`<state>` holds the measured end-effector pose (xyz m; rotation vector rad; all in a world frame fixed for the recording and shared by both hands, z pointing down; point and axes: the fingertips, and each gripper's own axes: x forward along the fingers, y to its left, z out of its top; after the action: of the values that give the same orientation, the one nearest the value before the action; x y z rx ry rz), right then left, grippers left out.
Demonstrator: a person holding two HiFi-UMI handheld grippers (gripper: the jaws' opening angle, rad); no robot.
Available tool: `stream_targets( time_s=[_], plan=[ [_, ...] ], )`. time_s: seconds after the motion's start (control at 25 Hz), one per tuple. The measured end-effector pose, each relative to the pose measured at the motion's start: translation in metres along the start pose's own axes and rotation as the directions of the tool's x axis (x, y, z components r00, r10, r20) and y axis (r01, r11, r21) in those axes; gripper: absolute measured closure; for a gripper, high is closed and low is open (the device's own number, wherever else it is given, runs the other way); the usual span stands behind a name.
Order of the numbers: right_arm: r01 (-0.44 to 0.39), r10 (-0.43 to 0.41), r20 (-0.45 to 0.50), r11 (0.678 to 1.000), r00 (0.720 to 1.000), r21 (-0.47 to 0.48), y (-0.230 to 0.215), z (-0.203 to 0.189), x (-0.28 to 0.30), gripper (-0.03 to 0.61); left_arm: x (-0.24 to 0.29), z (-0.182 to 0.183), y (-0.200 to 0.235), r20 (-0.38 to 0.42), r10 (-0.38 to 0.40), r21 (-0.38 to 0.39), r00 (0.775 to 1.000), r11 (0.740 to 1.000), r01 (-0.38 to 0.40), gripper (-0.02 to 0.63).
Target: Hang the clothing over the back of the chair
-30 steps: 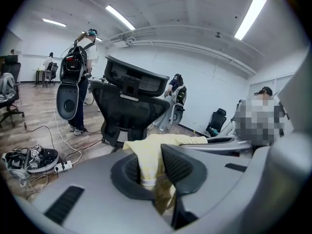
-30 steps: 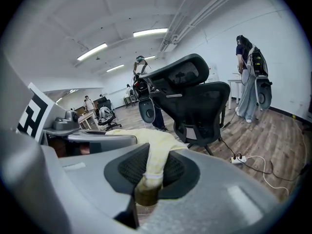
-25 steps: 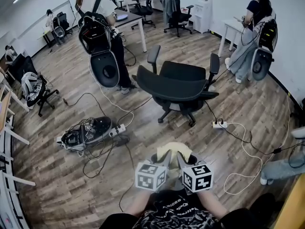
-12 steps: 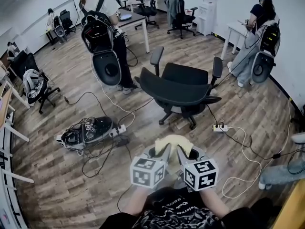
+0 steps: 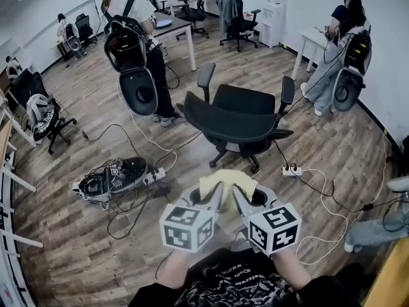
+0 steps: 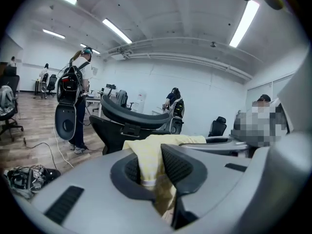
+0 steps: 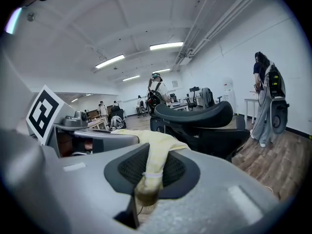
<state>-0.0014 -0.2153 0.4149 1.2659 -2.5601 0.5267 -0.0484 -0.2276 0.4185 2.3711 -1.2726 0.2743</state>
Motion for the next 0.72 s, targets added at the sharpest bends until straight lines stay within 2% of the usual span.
stream_targets(
  time_s=[0.36,0.72],
  plan=[
    [0.038,-0.031,0.107,0.997,0.994,-0.071,0.005,0.058,0.001,0.531,-0.008,0.059,0.002,0.112,0.006,0.061,0.994,0.998,-0.013,0.558],
    [0.012,0.023,0.223,0.987,0.975,-0.157,0.009,0.118,-0.004,0.529,-0.019,0.119,-0.002,0.254,0.008,0.1,0.967,0.994,-0.034,0.558]
  ],
)
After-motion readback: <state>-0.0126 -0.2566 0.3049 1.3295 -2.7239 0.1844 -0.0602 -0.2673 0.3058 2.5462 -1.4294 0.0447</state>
